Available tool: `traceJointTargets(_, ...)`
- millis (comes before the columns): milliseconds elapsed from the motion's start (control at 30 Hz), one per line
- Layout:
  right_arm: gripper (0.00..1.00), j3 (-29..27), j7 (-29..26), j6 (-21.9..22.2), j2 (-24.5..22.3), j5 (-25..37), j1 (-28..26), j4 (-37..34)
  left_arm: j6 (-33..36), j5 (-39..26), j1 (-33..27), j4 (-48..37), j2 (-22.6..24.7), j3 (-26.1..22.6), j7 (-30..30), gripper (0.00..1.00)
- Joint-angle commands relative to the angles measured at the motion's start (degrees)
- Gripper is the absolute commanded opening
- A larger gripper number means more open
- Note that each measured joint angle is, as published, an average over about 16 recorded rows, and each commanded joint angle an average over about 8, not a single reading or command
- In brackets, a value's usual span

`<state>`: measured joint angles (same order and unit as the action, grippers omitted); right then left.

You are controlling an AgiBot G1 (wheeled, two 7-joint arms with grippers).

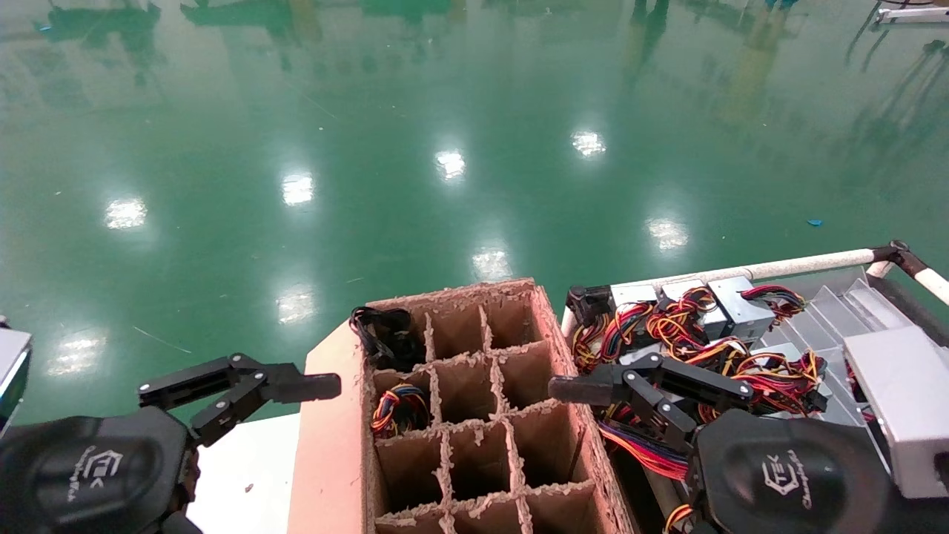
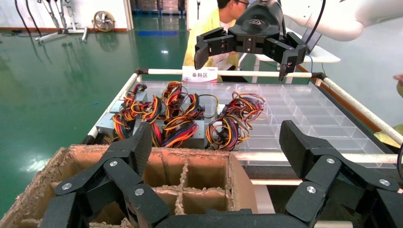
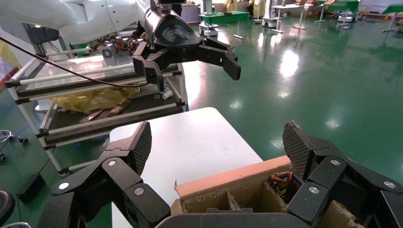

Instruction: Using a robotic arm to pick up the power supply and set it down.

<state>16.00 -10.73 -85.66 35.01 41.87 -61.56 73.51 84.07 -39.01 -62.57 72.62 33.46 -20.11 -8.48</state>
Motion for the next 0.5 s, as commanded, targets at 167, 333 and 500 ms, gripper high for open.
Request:
traceJointTargets(167, 1.0, 0.0, 0.0, 0.0, 0.0, 0.0, 0.0, 0.0, 0.0, 0.0, 0.0, 0.0, 0.0, 0.0, 0.0, 0.16)
traceJointTargets(333, 1.0, 0.0, 0.0, 0.0, 0.0, 0.0, 0.0, 0.0, 0.0, 0.0, 0.0, 0.0, 0.0, 0.0, 0.0, 0.11)
traceJointTargets(500, 1.0, 0.0, 0.0, 0.0, 0.0, 0.0, 0.0, 0.0, 0.0, 0.0, 0.0, 0.0, 0.0, 0.0, 0.0, 0.0)
